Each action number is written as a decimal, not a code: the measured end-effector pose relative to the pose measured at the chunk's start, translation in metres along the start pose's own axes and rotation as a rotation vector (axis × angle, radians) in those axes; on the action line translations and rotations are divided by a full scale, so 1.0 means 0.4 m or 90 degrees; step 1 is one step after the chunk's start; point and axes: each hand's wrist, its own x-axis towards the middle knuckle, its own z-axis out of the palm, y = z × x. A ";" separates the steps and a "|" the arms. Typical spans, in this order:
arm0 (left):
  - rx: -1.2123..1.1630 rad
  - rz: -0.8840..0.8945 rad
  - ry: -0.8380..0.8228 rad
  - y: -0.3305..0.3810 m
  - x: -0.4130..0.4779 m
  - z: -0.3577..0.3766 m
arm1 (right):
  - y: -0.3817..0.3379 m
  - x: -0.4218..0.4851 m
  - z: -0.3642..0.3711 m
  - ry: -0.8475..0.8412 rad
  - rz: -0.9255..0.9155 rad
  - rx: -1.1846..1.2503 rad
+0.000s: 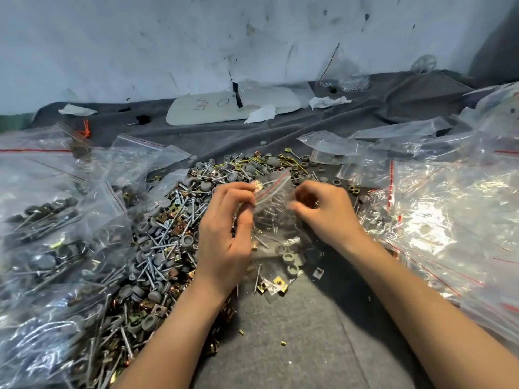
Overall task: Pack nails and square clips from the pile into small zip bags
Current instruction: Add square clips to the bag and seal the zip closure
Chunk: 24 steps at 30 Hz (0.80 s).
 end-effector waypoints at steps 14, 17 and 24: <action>-0.007 -0.009 -0.065 0.003 -0.004 0.006 | -0.026 0.000 -0.031 0.205 -0.053 0.245; -0.011 0.002 -0.110 0.004 -0.010 0.008 | -0.054 -0.012 -0.038 0.300 -0.136 0.330; -0.027 -0.020 -0.087 -0.002 -0.007 0.006 | -0.063 -0.018 -0.026 0.216 -0.225 0.187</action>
